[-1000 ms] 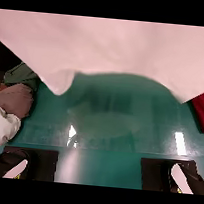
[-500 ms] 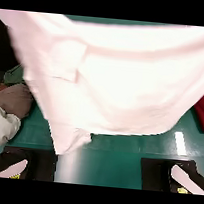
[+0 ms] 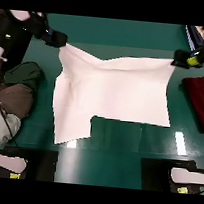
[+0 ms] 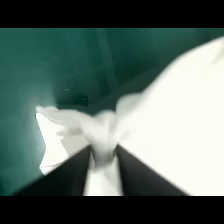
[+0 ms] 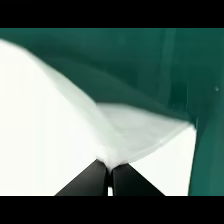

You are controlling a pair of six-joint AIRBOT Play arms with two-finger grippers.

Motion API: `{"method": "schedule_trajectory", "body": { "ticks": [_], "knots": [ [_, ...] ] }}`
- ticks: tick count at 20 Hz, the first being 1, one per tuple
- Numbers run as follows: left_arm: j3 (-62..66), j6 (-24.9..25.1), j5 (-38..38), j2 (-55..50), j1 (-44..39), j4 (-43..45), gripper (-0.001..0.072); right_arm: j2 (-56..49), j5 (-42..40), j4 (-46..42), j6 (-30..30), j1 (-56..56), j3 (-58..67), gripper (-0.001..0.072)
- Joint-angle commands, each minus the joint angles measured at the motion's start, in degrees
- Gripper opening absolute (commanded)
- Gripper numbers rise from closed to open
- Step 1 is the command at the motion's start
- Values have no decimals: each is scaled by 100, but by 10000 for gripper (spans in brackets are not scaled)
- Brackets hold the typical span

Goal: Fold the shirts.

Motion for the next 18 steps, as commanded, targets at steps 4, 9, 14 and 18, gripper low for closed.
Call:
{"method": "schedule_trajectory", "body": {
  "ticks": [4, 9, 14, 18],
  "knots": [
    [251, -11, -702, -321, 518, 260, 497, -688, 247, 483, -9, -306, 485, 366],
    [245, 2, -2146, -256, 1488, -396, 497, -485, 1274, 1325, -361, -850, 772, 364],
    [-199, 175, -2140, 68, 1786, -1303, 496, 352, 1316, 1307, -710, -953, -321, 363],
    [-2267, 286, -1427, 1176, 1853, -1064, 497, 890, 901, 1320, -754, -951, -1034, 363]
  ]
}}
